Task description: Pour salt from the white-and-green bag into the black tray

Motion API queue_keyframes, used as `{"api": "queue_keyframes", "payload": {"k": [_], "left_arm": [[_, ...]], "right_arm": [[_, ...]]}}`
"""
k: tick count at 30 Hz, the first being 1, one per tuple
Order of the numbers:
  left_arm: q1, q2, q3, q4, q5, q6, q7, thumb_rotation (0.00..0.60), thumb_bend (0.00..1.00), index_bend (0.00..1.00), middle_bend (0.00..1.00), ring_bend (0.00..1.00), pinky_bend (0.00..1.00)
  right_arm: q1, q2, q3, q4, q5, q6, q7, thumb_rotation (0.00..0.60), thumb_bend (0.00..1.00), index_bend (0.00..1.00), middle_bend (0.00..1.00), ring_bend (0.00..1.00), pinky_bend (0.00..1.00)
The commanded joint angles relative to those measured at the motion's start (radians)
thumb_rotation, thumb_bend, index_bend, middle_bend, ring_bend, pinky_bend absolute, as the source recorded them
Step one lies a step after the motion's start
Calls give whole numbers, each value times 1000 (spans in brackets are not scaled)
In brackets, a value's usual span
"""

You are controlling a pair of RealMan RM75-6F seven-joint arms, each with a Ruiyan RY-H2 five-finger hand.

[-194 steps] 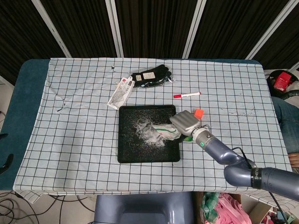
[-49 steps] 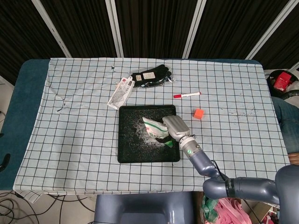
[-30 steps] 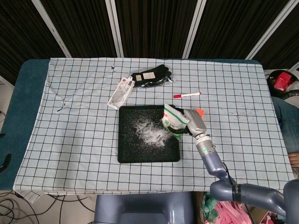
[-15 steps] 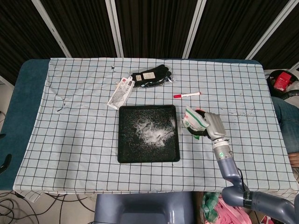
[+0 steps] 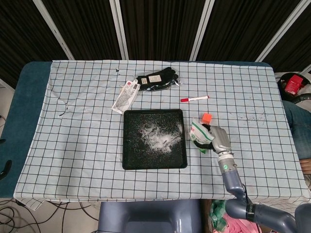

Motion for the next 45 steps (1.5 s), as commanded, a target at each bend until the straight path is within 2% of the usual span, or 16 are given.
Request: {"api": "queue_keyframes", "payload": {"k": [1,10,14,18,21,29,33,45], "left_arm": [[0,0,-1,0,-2,0,-1,600,320,264,141,61,85],[1,2,-1,1,-2,1,-5,600,320,264,141,61,85],[2,2,-2,1,-1,4,-7,600,320,264,141,61,85],[2,3,-2,1,-2,3,-8,600,320,264,141,61,85],[3,3,-1,0,-1,4,-8,600,320,264,141,61,85],[4,6,-3,-1,-5,4,-11,600,320,264,141,61,85],[3,5,-2,-1,-5,2,-9,600,320,264,141,61,85],[3,4,0,-4,-2,1,-3,600,319,264,141,61,85]], "right_arm": [[-1,-21,7,27,-12,-3,-8,600,509,724,467,500,450],[0,-72,33,83,-29,6,-49,600,499,720,456,488,448],[2,-91,51,94,-18,4,-73,600,431,697,437,460,436],[1,-102,60,87,3,-12,-105,600,337,612,391,402,381],[3,-113,71,78,21,-26,-119,600,275,499,325,332,355],[2,-110,79,48,45,-58,-158,600,215,326,209,240,316],[-3,-100,73,30,28,-55,-167,600,151,173,132,187,299],[-35,-50,60,-43,-20,-26,-168,600,138,147,123,181,298]]}}
